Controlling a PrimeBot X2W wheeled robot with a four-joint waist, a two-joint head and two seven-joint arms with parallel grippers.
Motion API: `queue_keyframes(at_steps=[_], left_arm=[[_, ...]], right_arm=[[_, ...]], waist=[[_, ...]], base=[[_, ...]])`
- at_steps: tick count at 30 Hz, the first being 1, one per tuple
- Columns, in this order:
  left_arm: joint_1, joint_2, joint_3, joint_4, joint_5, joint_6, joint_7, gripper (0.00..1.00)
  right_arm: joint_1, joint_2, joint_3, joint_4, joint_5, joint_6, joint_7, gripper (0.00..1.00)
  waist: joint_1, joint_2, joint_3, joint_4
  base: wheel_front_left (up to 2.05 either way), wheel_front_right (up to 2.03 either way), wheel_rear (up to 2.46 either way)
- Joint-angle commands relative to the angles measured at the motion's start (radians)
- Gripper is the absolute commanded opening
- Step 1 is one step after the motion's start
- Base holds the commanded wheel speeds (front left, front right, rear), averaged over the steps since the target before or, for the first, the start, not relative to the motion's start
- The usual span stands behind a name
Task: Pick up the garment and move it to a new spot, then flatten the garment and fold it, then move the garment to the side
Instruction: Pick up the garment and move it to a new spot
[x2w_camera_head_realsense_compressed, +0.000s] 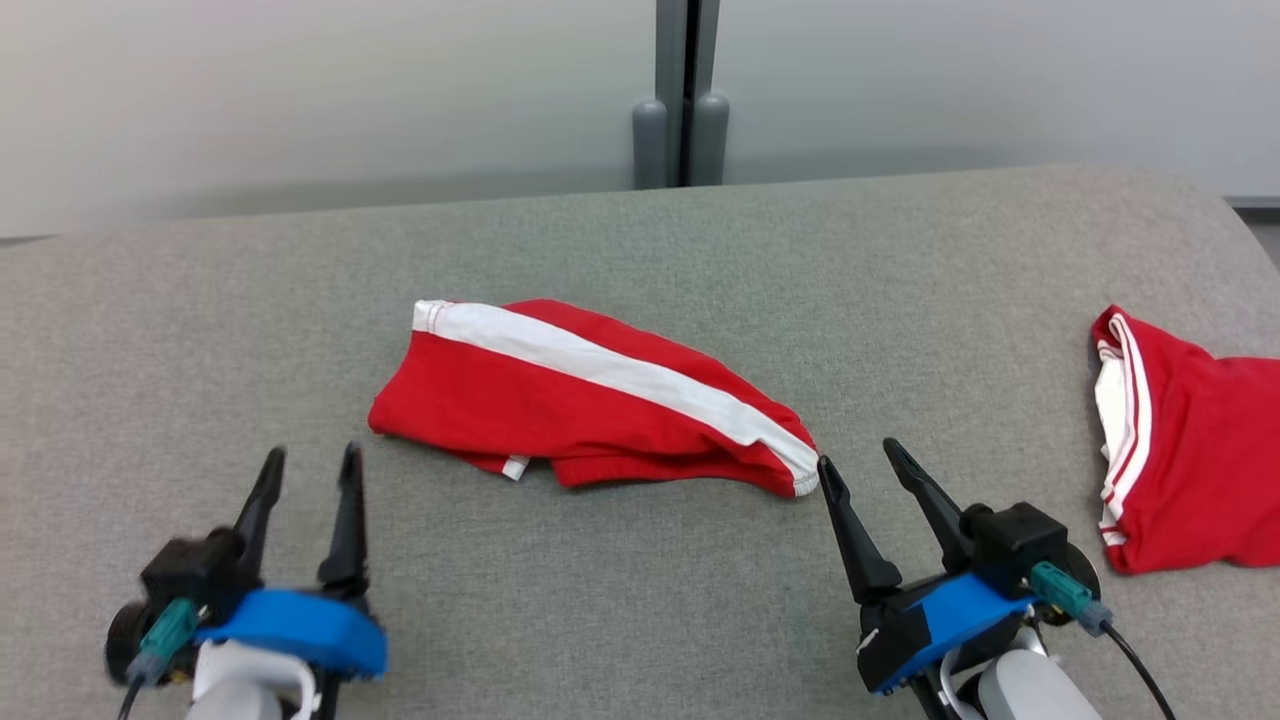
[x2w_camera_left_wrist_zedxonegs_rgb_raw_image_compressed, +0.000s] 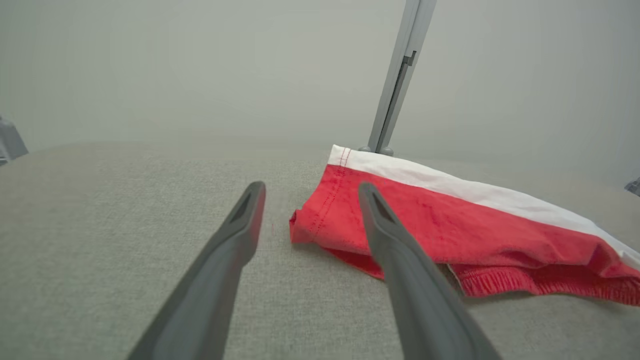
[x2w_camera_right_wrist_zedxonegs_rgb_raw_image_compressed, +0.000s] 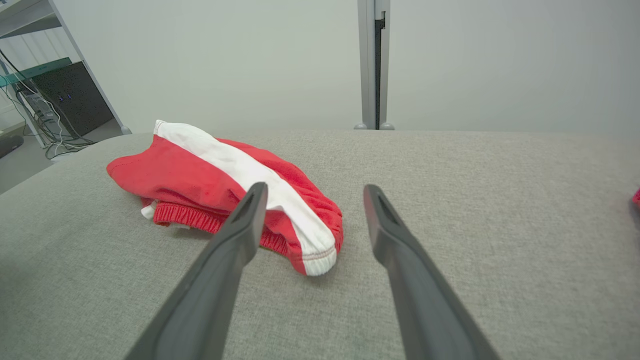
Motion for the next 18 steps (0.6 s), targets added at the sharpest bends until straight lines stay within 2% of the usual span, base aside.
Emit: queue_keyframes(at_steps=[1,8,12,18], left_arm=[[0.020,-0.003,0.022,0.001,0.016,0.004,-0.002,1.00],[0.135,-0.046,0.184,0.007,0.111,0.004,-0.002,1.00],[0.184,-0.071,0.239,0.010,0.146,-0.003,-0.002,1.00],[0.173,-0.098,0.250,0.014,0.172,-0.012,-0.002,1.00]], right_arm=[[0.021,-0.005,-0.004,0.005,-0.010,0.000,-0.003,1.00],[0.056,-0.004,-0.029,0.046,-0.012,0.000,-0.003,1.00],[0.071,-0.004,-0.033,0.057,-0.010,0.000,-0.003,1.00],[0.042,-0.004,-0.041,0.076,-0.051,0.000,-0.003,1.00]], waist=[[0.0001,-0.0001,-0.007,0.001],[0.0001,-0.0001,-0.062,-0.001],[0.0001,-0.0001,-0.076,-0.006],[0.0001,-0.0001,-0.054,0.027]], base=[[0.00,0.00,0.00],[0.00,0.00,0.00],[0.00,0.00,0.00],[0.00,0.00,0.00]])
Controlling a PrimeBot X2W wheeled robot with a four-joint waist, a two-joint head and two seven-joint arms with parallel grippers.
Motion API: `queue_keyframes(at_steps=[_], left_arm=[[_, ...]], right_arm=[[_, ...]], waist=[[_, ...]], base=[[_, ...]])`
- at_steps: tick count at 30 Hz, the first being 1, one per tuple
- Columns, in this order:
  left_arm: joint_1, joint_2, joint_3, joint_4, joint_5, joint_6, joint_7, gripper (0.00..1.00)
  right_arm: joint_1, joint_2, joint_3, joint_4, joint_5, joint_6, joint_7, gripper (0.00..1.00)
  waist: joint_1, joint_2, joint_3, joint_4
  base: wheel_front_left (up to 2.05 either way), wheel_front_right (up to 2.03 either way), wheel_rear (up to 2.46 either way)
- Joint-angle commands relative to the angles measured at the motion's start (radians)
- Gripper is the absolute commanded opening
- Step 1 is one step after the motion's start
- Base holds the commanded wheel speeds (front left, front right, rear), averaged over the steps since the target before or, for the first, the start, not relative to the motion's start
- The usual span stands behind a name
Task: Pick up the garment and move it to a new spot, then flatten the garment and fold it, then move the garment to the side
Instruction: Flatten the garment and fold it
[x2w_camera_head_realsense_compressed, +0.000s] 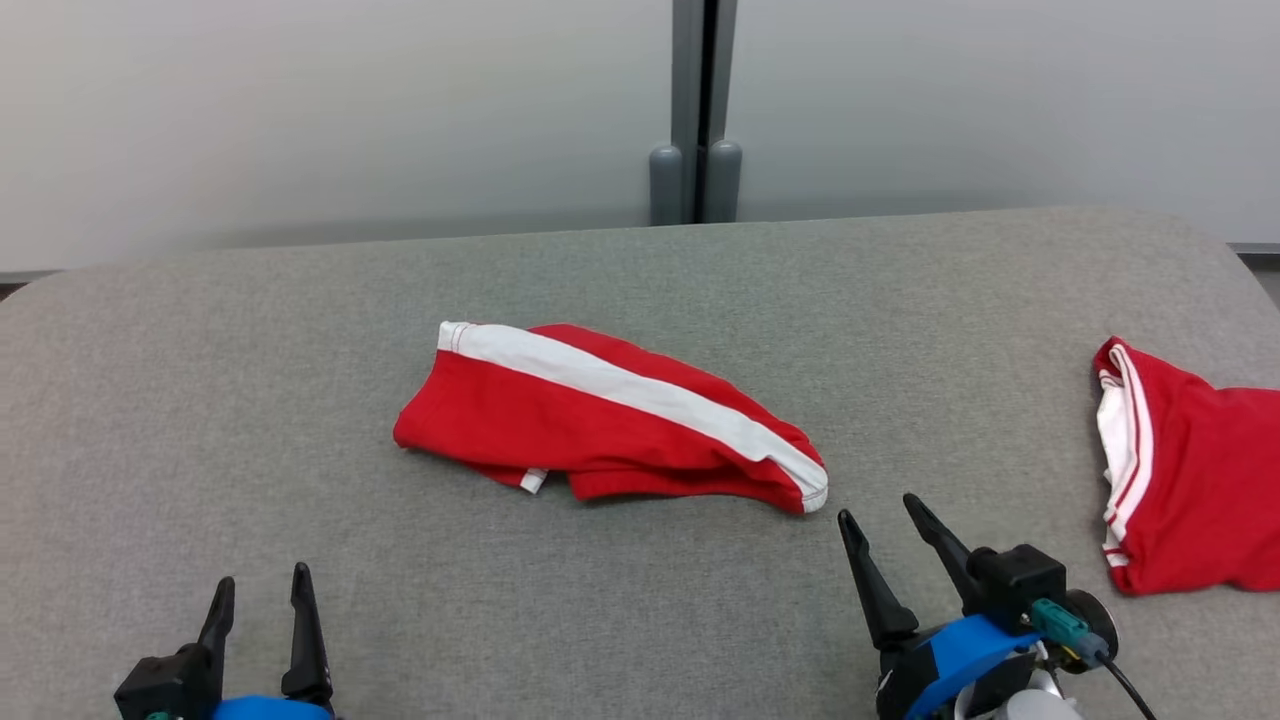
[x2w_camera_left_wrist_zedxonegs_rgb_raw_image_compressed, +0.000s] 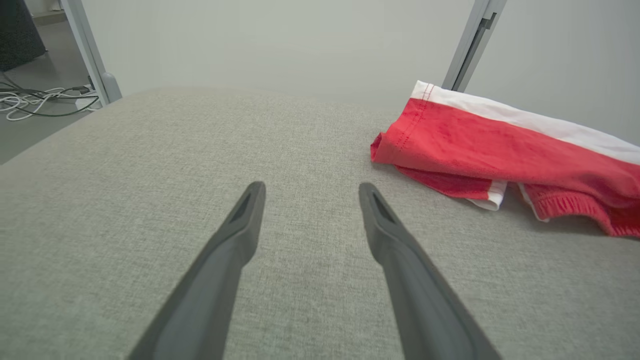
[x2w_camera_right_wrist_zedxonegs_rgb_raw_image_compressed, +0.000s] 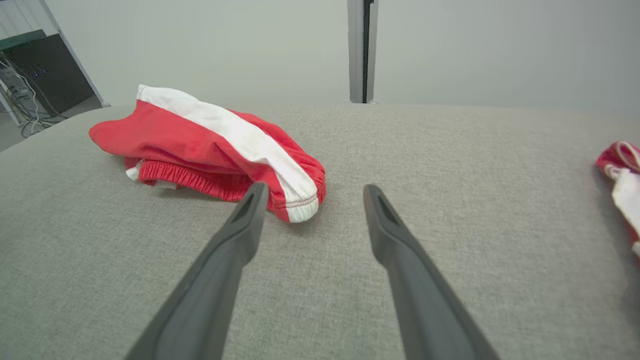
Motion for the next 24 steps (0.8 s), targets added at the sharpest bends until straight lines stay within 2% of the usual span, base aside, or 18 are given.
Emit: queue_keyframes(at_steps=[1,6,12,18,19,20,24], left_arm=[[-0.024,-0.001,-0.004,-0.002,0.005,-0.005,-0.002,1.00],[-0.050,-0.005,-0.024,0.001,-0.001,-0.009,-0.002,1.00],[-0.067,0.019,-0.055,0.013,-0.030,-0.007,-0.002,1.00],[-0.064,0.032,-0.070,0.023,-0.051,-0.007,-0.002,1.00],[-0.064,0.033,-0.070,0.024,-0.054,-0.007,-0.002,1.00],[-0.063,0.035,-0.070,0.024,-0.057,-0.007,-0.002,1.00],[-0.063,0.032,-0.069,0.019,-0.058,-0.007,-0.002,1.00]], right_arm=[[-0.024,-0.004,-0.009,0.009,-0.016,0.000,-0.003,1.00],[-0.071,-0.004,-0.051,0.062,-0.079,0.000,-0.003,1.00],[-0.120,-0.004,-0.098,0.160,-0.133,0.000,-0.003,1.00],[-0.148,-0.004,-0.153,0.252,-0.185,0.000,-0.003,0.99],[-0.151,-0.004,-0.161,0.266,-0.195,0.000,-0.003,0.39],[-0.155,-0.004,-0.168,0.275,-0.200,0.000,-0.003,0.00],[-0.161,-0.005,-0.194,0.266,-0.217,0.000,-0.003,0.00]], waist=[[0.0000,0.0000,0.017,0.023],[0.0000,0.0000,0.047,0.082],[0.0000,0.0000,0.074,0.151],[0.0000,0.0000,0.083,0.188],[0.0000,0.0000,0.083,0.189],[0.0000,0.0000,0.084,0.190],[0.0000,0.0000,0.077,0.178]], base=[[0.00,0.00,0.00],[0.00,0.00,0.00],[0.00,0.00,0.00],[0.00,0.00,0.00],[0.00,0.00,0.00],[0.00,0.00,0.00],[0.00,0.00,0.00]])
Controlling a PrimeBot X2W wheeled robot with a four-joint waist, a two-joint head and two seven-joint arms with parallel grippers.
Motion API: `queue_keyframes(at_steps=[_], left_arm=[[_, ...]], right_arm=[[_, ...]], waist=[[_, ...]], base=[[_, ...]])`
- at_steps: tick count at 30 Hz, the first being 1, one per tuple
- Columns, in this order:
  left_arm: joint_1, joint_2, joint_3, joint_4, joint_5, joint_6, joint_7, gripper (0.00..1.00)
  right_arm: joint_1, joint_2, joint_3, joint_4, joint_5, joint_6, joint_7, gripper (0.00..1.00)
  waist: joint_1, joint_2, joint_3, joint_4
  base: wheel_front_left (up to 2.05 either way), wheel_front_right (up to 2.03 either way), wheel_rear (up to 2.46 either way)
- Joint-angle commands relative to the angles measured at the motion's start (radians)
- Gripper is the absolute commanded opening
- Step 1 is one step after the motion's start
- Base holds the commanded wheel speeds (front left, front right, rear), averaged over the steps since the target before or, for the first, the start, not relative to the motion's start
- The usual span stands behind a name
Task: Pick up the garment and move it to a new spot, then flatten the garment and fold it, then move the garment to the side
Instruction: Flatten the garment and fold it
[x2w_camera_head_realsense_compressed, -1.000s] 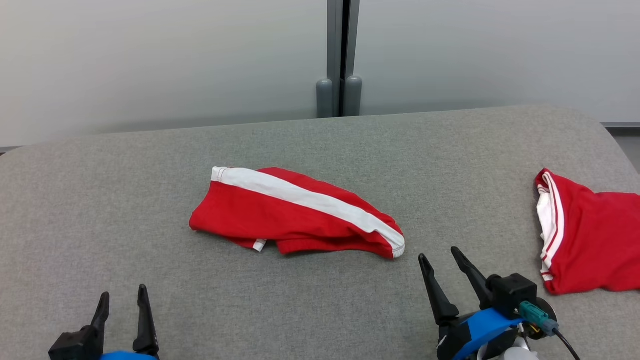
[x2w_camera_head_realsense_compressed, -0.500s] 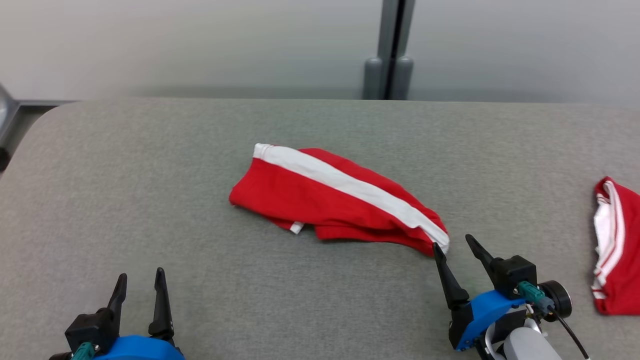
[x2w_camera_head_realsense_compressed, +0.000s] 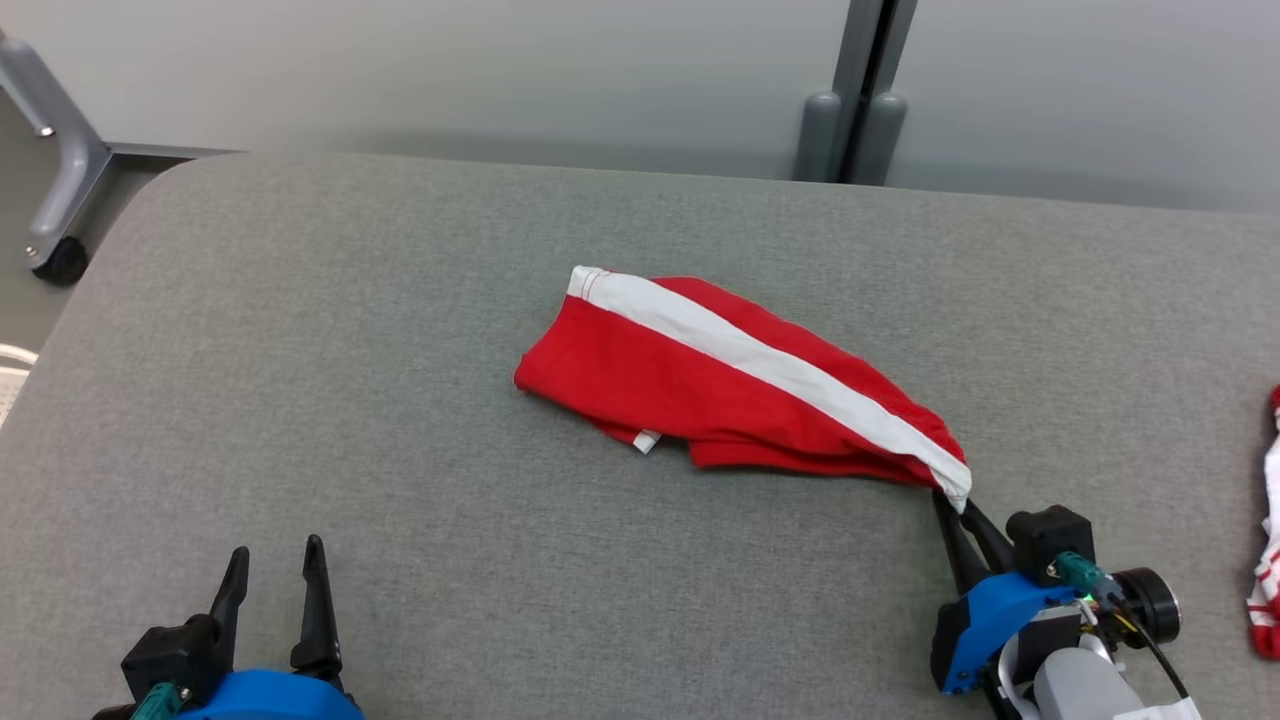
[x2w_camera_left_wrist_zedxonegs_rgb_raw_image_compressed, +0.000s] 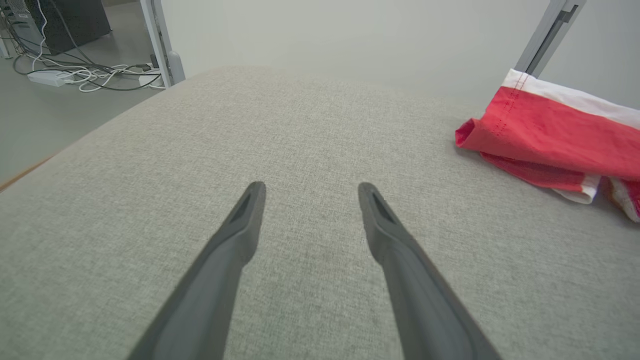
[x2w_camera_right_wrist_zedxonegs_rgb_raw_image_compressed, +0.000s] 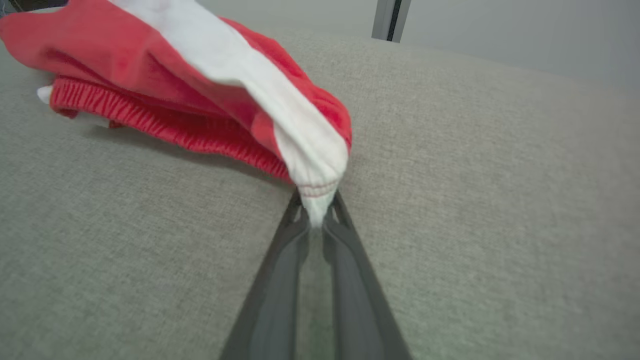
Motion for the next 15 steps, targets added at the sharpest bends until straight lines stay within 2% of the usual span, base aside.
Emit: queue_keyframes(at_steps=[1,8,9,10,15], left_arm=[[-0.008,-0.002,-0.005,-0.004,-0.002,-0.001,-0.002,1.00],[0.007,-0.012,-0.015,-0.013,0.007,-0.001,-0.002,1.00],[0.012,-0.013,-0.016,-0.014,0.008,-0.001,-0.002,1.00],[0.015,-0.014,-0.015,-0.013,0.010,-0.001,-0.002,1.00],[0.033,-0.027,-0.002,-0.015,0.022,-0.001,-0.002,1.00]], right_arm=[[-0.005,-0.006,-0.012,-0.007,-0.008,0.000,-0.003,0.00],[0.045,-0.006,-0.082,-0.032,-0.086,0.000,-0.003,0.00],[0.051,-0.006,-0.098,-0.035,-0.095,0.000,-0.003,0.28],[0.054,-0.006,-0.114,-0.046,-0.100,0.000,-0.003,1.00],[0.093,-0.005,-0.178,-0.179,-0.067,0.000,-0.003,1.00]], waist=[[-0.0001,-0.0001,-0.006,-0.012],[-0.0001,-0.0001,-0.031,-0.061],[-0.0001,-0.0001,-0.037,-0.069],[-0.0001,-0.0001,-0.040,-0.076],[-0.0001,-0.0001,-0.068,-0.112]], base=[[0.00,0.00,0.00],[0.00,0.00,0.00],[0.00,0.00,0.00],[0.00,0.00,0.00],[0.00,0.00,0.00]])
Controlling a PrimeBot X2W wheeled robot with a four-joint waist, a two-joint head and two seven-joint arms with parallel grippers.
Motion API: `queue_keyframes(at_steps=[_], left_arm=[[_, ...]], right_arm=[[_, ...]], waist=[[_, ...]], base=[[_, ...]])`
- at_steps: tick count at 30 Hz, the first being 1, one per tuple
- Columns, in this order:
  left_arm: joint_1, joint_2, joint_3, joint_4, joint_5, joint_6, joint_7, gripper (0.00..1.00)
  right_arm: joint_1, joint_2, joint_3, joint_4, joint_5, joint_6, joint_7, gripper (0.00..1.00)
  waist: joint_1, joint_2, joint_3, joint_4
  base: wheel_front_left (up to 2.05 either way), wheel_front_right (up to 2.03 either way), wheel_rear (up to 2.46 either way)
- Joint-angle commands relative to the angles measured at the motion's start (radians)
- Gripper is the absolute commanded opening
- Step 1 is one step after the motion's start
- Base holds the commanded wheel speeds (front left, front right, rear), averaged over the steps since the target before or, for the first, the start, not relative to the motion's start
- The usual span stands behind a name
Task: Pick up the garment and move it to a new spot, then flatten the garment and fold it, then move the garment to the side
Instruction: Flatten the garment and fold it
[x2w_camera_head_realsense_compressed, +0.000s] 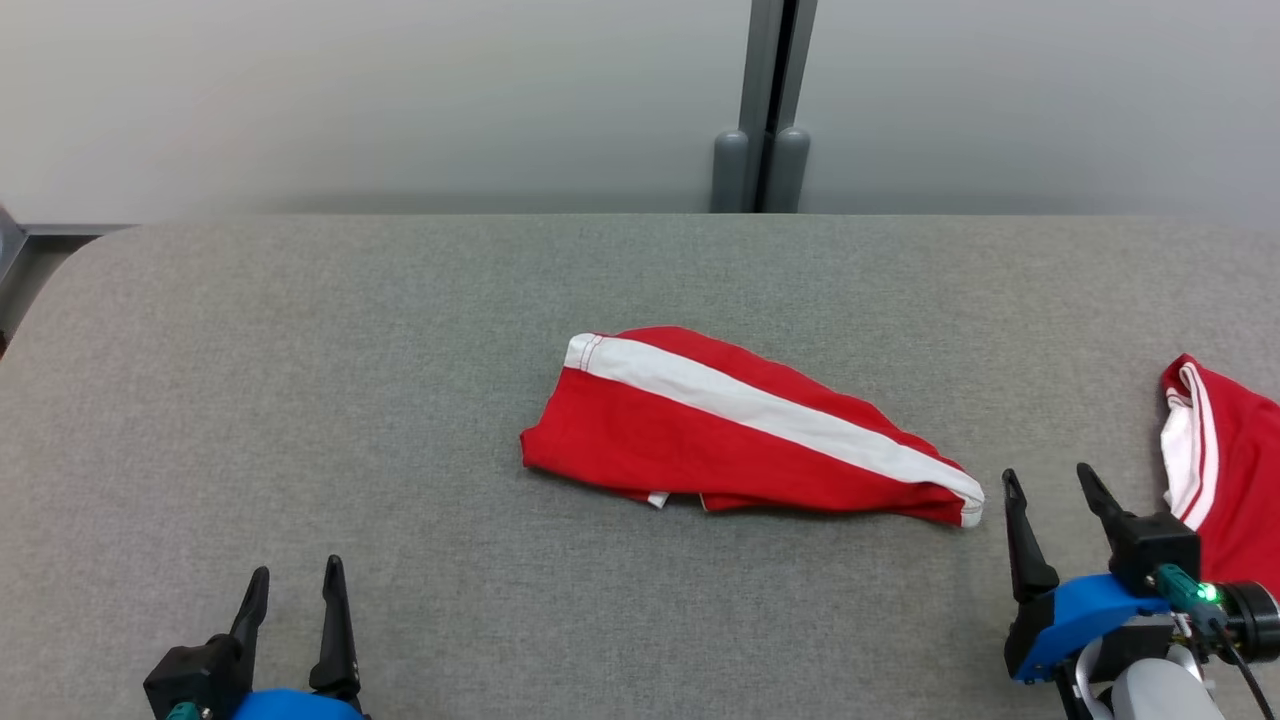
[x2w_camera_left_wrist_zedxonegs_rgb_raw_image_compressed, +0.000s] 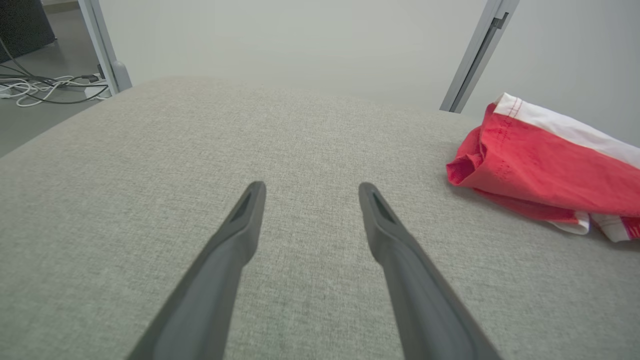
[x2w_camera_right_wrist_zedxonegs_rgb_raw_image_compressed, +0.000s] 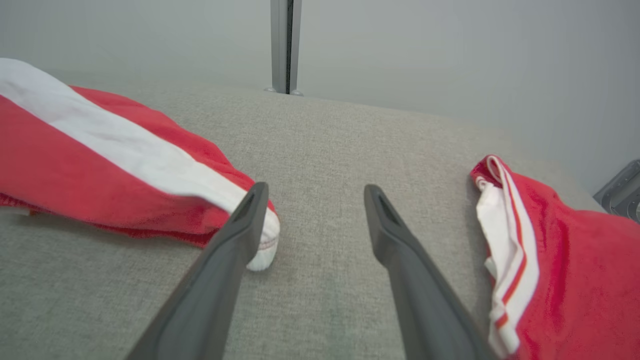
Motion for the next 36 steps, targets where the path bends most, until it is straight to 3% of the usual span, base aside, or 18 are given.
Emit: queue_keyframes(at_steps=[1,12,23,29,36], left_arm=[[0.010,-0.003,0.009,-0.003,0.008,-0.001,-0.002,1.00],[0.041,-0.021,0.045,-0.018,0.042,-0.001,-0.002,1.00],[-0.002,-0.028,0.012,-0.006,0.019,-0.001,-0.002,1.00],[-0.140,0.038,-0.091,0.028,-0.096,-0.001,-0.002,1.00],[-0.327,0.169,-0.261,0.072,-0.302,-0.001,-0.002,1.00]], right_arm=[[0.032,-0.003,-0.001,-0.043,0.033,0.000,-0.003,1.00],[0.156,-0.003,0.081,-0.158,0.204,0.000,-0.003,1.00],[0.173,-0.003,0.124,-0.173,0.243,0.000,-0.003,1.00],[0.132,-0.003,0.182,-0.206,0.269,0.000,-0.003,1.00],[0.123,-0.003,0.229,-0.240,0.298,0.000,-0.003,1.00]], waist=[[0.0001,-0.0001,-0.023,-0.023],[0.0001,-0.0001,-0.063,-0.086],[0.0001,-0.0001,-0.035,-0.121],[0.0001,-0.0001,0.042,-0.179],[0.0001,-0.0001,0.119,-0.260]], base=[[0.00,0.00,0.00],[0.00,0.00,0.00],[0.00,0.00,0.00],[0.00,0.00,0.00],[0.00,0.00,0.00]])
